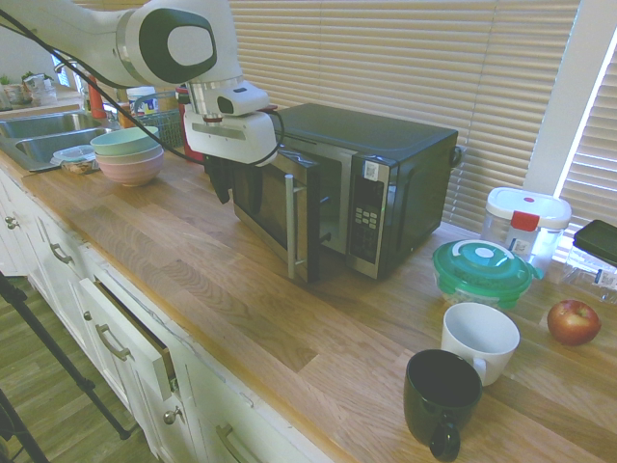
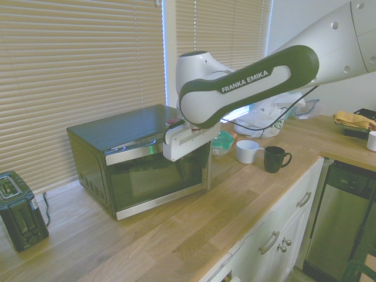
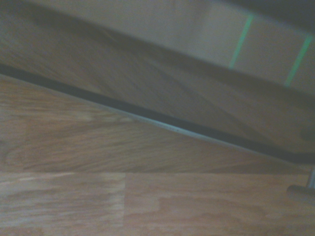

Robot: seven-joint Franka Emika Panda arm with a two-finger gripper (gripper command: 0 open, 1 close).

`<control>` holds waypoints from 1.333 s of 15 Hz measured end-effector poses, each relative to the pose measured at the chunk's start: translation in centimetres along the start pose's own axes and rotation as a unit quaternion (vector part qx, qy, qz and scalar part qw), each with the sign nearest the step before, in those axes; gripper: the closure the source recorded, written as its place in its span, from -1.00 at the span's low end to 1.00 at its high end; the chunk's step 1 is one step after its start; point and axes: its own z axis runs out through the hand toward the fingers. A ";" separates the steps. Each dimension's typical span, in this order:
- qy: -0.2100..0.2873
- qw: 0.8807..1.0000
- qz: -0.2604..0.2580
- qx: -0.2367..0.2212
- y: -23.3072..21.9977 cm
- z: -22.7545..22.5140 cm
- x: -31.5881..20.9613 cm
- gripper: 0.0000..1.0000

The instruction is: Close the microwave

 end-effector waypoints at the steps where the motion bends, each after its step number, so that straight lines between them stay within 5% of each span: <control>1: 0.001 1.000 0.002 -0.001 -0.4 -0.2 0.7 -1.00; 20: -0.011 1.000 0.012 -0.010 -5.5 1.0 11.3 -1.00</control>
